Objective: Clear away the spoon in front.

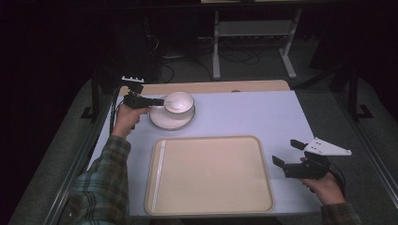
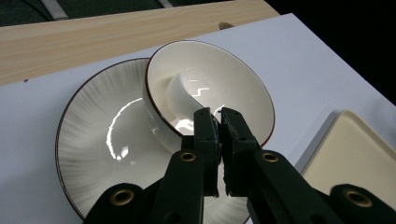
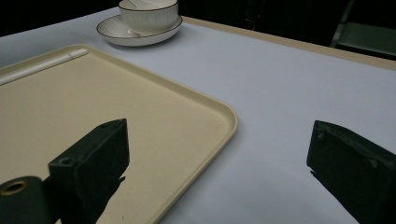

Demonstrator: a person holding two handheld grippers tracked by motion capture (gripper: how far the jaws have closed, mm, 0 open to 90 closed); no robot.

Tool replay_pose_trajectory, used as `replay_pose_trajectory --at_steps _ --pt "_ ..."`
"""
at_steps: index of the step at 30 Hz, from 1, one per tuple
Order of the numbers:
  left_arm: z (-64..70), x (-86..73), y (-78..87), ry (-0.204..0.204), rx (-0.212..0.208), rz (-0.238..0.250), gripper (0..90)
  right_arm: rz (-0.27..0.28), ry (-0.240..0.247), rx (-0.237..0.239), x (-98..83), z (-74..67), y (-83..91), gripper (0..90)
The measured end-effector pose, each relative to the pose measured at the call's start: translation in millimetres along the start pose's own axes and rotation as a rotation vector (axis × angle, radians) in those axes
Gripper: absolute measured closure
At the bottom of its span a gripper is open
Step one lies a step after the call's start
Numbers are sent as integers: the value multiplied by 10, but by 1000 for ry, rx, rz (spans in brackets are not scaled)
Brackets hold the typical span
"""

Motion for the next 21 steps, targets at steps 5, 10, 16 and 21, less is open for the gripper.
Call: replay_pose_trajectory --at_steps 5,10,16,21 --pt "14 17 10 4 -26 15 857 -2 -1 -2 -9 11 -4 50" --pt "22 48 75 20 -43 57 857 1 3 -1 -6 16 4 50" --pt "130 128 191 -4 -57 89 857 3 1 0 -11 14 15 50" --pt "228 171 282 -9 -69 110 857 6 1 -1 -6 11 25 50"
Point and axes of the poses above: each handheld gripper's, and its own axes: y roughly backward along the jaws, x roughly out of its top, z roughly to its right, the point moved 5 cm from there along -y, roughly forward along the jaws, and after that the axes turned 7 degrees about -z, right-handed, at the moved point
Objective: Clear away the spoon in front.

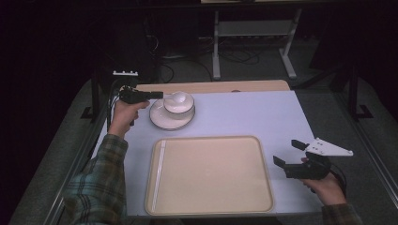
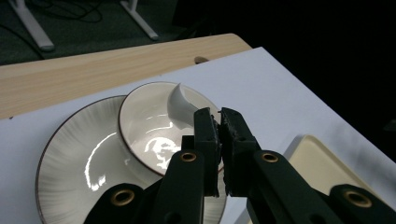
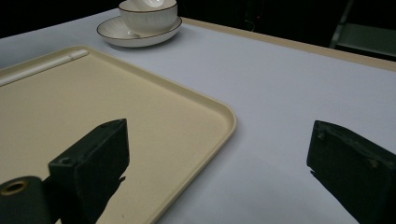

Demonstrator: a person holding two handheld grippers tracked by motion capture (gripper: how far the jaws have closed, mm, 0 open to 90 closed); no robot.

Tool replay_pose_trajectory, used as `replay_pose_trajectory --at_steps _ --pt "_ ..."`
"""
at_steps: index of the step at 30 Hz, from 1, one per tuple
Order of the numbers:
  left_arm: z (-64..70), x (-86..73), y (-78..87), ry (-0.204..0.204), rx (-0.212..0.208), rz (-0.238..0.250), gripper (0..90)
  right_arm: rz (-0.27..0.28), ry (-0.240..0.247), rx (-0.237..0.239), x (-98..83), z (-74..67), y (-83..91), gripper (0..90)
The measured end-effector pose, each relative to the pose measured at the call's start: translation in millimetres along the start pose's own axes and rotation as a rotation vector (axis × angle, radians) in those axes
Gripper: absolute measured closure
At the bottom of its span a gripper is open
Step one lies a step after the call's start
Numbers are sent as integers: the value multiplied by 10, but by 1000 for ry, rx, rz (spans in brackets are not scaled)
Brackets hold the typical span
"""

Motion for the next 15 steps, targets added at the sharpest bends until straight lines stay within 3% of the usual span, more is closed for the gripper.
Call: replay_pose_trajectory --at_steps 6,15 --pt "112 21 74 -5 0 -1 857 4 6 0 16 -15 0 50" --pt "314 18 172 9 -38 17 857 5 8 -1 17 -15 5 50"
Point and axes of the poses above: each handheld gripper's, and its own axes: y roughly backward along the jaws, x roughly out of its top, z roughly to its right, the point moved 5 cm from there along -y, roughly forward along the jaws, and after that the axes turned 7 degrees about -z, right-handed, at the moved point
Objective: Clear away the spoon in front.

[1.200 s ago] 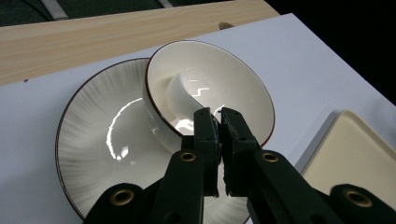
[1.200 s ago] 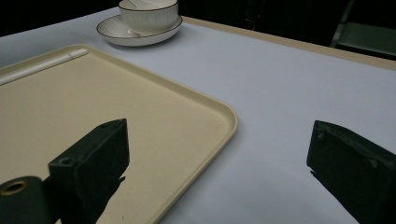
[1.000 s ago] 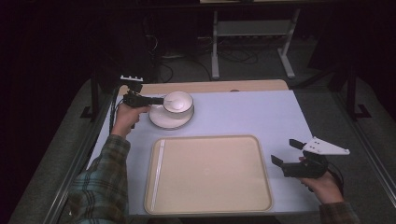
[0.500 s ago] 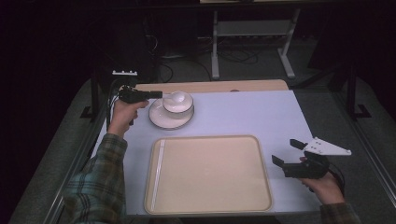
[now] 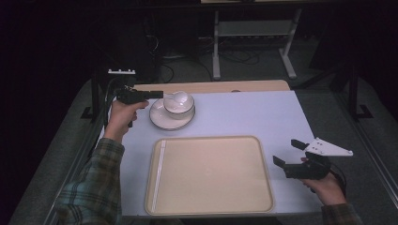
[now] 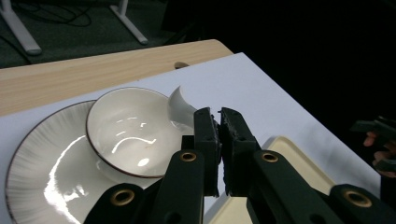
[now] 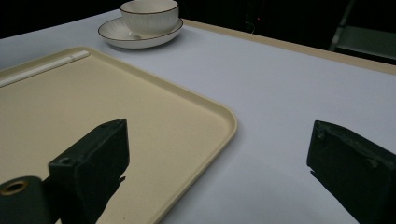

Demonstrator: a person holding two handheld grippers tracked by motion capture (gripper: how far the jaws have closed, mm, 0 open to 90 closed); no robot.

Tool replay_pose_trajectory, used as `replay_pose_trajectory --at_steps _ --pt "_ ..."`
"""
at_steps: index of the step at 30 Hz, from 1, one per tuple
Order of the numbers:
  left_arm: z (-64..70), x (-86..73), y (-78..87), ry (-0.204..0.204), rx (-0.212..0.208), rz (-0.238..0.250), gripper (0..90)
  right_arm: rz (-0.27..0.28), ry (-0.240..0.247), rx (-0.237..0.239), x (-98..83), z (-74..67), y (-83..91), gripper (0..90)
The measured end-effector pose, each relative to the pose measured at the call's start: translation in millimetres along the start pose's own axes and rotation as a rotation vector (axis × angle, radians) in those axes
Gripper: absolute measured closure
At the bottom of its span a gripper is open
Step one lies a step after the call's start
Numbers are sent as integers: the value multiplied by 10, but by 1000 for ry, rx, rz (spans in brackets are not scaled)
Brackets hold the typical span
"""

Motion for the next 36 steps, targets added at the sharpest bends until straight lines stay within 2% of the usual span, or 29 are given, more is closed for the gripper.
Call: replay_pose_trajectory --at_steps 6,17,22,36 --pt "123 -52 20 -21 -17 5 857 -1 -2 -2 -1 1 7 50" --pt "339 -250 43 -43 -52 1 857 3 -3 -2 -2 5 17 50" --pt "435 -365 34 -55 -55 -9 857 0 -1 -2 -4 -2 18 51" --pt "546 -773 -121 -57 -83 -27 856 -6 3 -1 -14 -11 8 50"
Point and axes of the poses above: each handheld gripper's, and its own axes: y roughly backward along the jaws, x roughly out of its top, z roughly to its right, the point moved 5 cm from there along -y, roughly forward along the jaws, and after that the axes turned 7 degrees about -z, right-handed, at the moved point
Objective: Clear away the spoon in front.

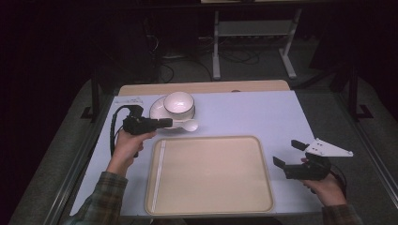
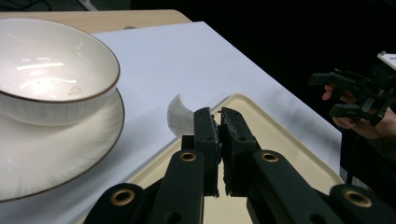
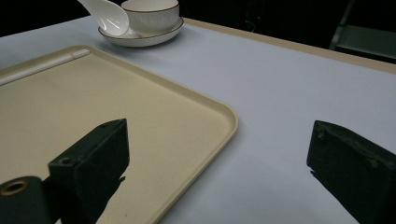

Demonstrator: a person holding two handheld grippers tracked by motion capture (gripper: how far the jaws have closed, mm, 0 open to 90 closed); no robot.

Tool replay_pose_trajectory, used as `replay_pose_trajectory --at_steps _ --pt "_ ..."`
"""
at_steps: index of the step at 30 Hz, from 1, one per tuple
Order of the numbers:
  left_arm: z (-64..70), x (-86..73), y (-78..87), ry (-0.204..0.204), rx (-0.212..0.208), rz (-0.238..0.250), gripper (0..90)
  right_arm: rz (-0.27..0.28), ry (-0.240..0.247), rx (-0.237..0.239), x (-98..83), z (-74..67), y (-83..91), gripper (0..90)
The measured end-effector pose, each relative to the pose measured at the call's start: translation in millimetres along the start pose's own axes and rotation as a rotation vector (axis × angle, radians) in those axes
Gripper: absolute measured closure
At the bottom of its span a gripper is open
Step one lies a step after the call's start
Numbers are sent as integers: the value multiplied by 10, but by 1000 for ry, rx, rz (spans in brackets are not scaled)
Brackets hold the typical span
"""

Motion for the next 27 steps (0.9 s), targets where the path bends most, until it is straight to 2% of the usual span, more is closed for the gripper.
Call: replay_pose_trajectory --at_steps 8,12,17,22,27 --pt "-4 -147 -76 11 -1 -15 856 -3 4 2 -4 -5 -3 50" --pt "-52 -206 -121 17 11 -27 856 -15 14 12 -17 -27 -21 50" --pt "-74 -243 -168 34 3 -31 856 -13 16 13 -17 -35 -19 51" --pt "-76 -258 -213 24 -1 -40 856 -16 18 14 -21 -37 -22 50" --pt "-81 -269 -234 36 -9 -36 855 -15 15 11 -24 -30 -15 51"
Point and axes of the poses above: each handheld gripper's, and its own axes: y roughly backward along the jaws, x roughly out of its top, z roughly to its right, the point moved 5 cm from there along -y, roughly forward along the jaws, and after that the axes turned 7 degrees about -z, right-handed, at the moved point
